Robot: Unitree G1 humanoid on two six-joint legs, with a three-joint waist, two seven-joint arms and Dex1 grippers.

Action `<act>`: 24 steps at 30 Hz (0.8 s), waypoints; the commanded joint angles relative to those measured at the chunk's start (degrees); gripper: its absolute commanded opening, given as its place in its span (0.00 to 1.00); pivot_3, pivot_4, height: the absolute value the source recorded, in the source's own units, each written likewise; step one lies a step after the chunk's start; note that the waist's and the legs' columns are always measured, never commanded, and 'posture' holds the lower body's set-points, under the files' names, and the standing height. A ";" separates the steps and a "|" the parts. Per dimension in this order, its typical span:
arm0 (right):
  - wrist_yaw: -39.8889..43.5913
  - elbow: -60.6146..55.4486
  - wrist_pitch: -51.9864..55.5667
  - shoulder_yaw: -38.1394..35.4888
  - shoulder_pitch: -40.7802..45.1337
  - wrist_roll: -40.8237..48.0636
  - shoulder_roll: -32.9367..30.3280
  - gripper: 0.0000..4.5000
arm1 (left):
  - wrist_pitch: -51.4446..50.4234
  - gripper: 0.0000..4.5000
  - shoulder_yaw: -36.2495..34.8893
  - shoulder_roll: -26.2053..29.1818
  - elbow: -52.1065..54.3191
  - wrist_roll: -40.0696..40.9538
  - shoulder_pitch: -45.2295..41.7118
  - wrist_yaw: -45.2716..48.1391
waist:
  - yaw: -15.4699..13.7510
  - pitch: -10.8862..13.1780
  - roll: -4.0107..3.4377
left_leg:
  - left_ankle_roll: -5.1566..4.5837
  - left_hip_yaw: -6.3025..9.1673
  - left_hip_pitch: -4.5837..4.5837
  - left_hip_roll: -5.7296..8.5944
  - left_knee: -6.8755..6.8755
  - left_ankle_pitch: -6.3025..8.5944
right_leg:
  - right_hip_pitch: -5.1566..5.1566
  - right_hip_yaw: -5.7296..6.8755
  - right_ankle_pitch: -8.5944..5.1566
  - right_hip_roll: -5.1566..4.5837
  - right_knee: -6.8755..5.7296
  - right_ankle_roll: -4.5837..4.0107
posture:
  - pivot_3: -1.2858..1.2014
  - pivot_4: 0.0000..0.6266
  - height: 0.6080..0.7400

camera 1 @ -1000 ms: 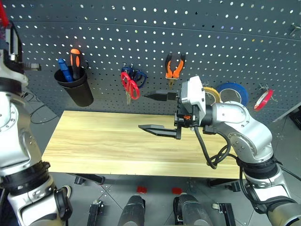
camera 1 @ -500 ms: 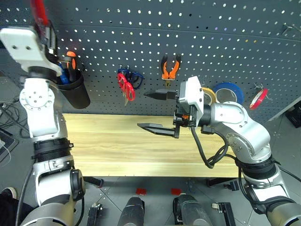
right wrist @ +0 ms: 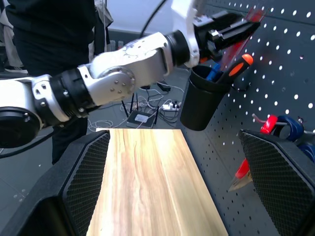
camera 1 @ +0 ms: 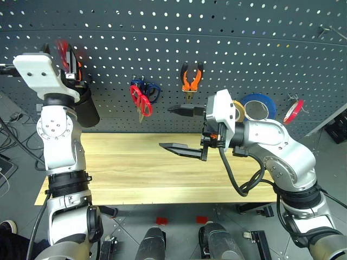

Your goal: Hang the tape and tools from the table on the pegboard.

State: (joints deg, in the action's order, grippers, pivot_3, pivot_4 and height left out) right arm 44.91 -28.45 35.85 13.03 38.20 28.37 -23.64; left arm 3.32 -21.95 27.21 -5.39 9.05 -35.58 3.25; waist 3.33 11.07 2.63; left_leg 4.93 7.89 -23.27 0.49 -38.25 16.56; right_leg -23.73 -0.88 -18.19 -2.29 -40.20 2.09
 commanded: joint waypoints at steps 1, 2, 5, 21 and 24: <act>-0.26 -2.24 -0.29 -1.43 -0.16 1.02 -0.27 1.00 | -4.57 0.82 -2.76 0.30 8.13 1.09 0.98 -3.24 | 0.01 0.00 0.00 | 0.00 -0.01 0.01 0.00 0.00 0.00 | 0.00 -0.01 0.00 0.00 0.00 0.00 | 0.51 0.25 1.00; -0.22 -2.24 -0.38 -1.44 -0.27 0.99 -0.32 1.00 | -6.63 0.90 -3.13 0.05 9.78 1.33 1.49 -4.07 | 0.00 0.00 0.00 | 0.00 -0.02 0.02 0.00 -0.01 0.00 | 0.02 -0.01 0.00 0.00 -0.01 0.00 | 0.51 0.24 1.00; -0.02 -1.88 -0.89 -1.43 -0.50 0.78 -0.30 1.00 | -18.43 0.99 -3.77 -1.36 16.30 1.42 3.68 -8.72 | -0.06 -0.01 -0.01 | -0.01 -0.01 0.24 0.00 0.04 0.01 | 0.26 -0.02 0.00 0.00 0.02 0.00 | 0.52 0.23 1.00; -9.91 -3.56 -4.85 -5.15 -10.30 -0.34 5.28 1.00 | -31.46 0.99 14.81 -1.19 39.17 -1.28 21.13 3.28 | -0.94 -3.78 -0.38 | -0.01 -0.13 0.53 0.02 0.19 0.01 | 0.52 -0.14 0.00 0.09 0.16 0.00 | 0.54 0.12 1.00; -11.16 -4.40 -6.40 -4.50 -15.48 -2.44 4.23 1.00 | -30.71 0.99 14.70 -2.23 37.88 -0.83 26.23 4.82 | -1.12 -4.52 -0.74 | -0.03 -0.21 0.58 0.02 0.20 0.02 | 0.56 -0.24 0.00 0.10 0.17 0.00 | 0.53 0.11 1.00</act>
State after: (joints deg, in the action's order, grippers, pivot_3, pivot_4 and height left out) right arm 34.79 -30.81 31.38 9.60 23.77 27.17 -19.03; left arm -28.92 -6.71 25.25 31.41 8.72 -10.74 7.37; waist 2.21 6.54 1.89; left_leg 4.89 7.64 -22.66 0.52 -38.04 16.58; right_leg -23.15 -1.17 -18.19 -2.19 -40.01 2.09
